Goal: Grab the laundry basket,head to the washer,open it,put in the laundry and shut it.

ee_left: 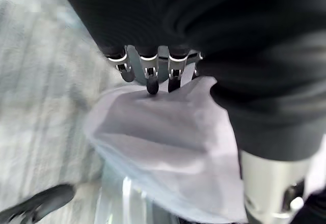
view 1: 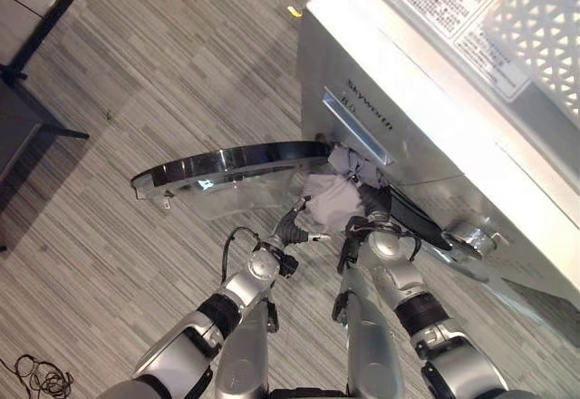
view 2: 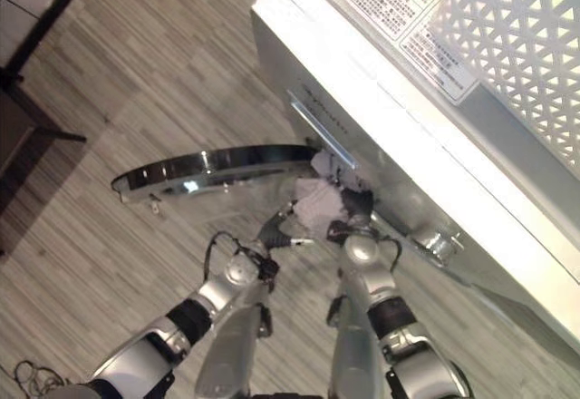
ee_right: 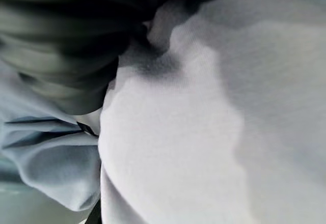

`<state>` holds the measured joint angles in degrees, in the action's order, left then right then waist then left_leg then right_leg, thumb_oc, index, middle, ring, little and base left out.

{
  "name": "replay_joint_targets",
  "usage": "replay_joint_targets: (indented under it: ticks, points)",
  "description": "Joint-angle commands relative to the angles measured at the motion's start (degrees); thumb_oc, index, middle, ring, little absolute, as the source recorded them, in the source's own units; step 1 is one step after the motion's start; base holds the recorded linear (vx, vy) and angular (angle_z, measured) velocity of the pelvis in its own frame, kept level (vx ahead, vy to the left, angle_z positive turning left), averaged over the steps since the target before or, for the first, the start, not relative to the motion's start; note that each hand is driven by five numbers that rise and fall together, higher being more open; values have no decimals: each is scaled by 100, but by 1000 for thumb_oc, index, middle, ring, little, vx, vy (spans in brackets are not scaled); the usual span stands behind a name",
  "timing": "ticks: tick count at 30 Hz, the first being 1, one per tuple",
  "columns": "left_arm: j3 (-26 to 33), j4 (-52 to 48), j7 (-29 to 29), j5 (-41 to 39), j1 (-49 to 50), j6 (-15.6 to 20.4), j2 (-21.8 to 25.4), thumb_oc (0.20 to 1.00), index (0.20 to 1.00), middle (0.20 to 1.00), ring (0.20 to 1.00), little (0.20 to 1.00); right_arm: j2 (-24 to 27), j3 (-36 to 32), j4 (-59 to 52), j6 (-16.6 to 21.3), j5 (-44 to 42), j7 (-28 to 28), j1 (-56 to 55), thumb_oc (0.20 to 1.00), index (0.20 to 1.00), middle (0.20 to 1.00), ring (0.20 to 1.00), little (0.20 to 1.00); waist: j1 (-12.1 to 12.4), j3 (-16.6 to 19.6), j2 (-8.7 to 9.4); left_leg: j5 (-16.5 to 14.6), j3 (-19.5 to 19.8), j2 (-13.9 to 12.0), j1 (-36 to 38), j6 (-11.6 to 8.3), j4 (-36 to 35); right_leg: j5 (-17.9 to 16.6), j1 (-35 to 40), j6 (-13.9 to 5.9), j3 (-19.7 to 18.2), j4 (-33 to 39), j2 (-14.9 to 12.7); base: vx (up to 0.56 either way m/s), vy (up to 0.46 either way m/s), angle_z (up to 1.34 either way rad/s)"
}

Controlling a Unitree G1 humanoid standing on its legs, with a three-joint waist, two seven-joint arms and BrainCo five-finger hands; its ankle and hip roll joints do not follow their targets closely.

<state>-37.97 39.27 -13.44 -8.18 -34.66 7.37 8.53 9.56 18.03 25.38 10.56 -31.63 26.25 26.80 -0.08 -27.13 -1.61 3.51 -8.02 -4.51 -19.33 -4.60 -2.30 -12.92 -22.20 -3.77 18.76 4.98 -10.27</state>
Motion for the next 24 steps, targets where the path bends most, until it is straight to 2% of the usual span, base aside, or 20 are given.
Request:
replay_joint_targets:
  ticks: [1,6,12,15,20,24]
  points:
    - [-372,153,-427,601,-286,216,-224,1000,1000,1000,1000,1000,-352,-124,-396,731,-268,-112,659,200,200,200,200,200,-2,272,70,20,-366,-111,-327,-101,74,315,-55,-709,-215,2,-393,-12,-2,15]
    - [-395,458,-759,813,-698,156,-360,1000,1000,1000,1000,1000,-474,57,-373,851,-811,-247,695,200,200,200,200,200,-30,190,219,5,-369,-148,-431,-116,121,281,-137,-711,-195,2,-361,-13,-8,6]
    - [-405,671,-940,867,-1056,59,-574,1000,1000,1000,1000,1000,-569,138,-484,1035,-1518,-394,673,200,200,200,200,200,-93,118,313,11,-354,-165,-592,-138,190,242,-252,-698,-204,2,-348,-17,-10,0]
    - [-460,664,-891,867,-1132,-8,-635,1000,1000,1000,1000,1000,-637,124,-677,1206,-2027,-537,579,200,200,200,200,200,-131,109,384,-1,-353,-195,-654,-138,246,235,-298,-685,-209,2,-311,0,0,0]
    - [-551,640,-799,790,-1219,-13,-713,1000,1000,1000,1000,1000,-626,51,-863,1365,-2307,-628,606,200,200,200,200,200,-160,105,435,-7,-344,-216,-687,-143,255,225,-349,-679,-229,2,-272,0,0,0]
    - [-593,734,-683,390,-1446,-36,-989,1000,1000,1000,1000,1000,-659,23,-1022,1490,-2489,-633,672,200,200,200,200,200,-219,85,464,19,-329,-221,-746,-160,230,212,-432,-672,-254,2,-237,-3,-14,1]
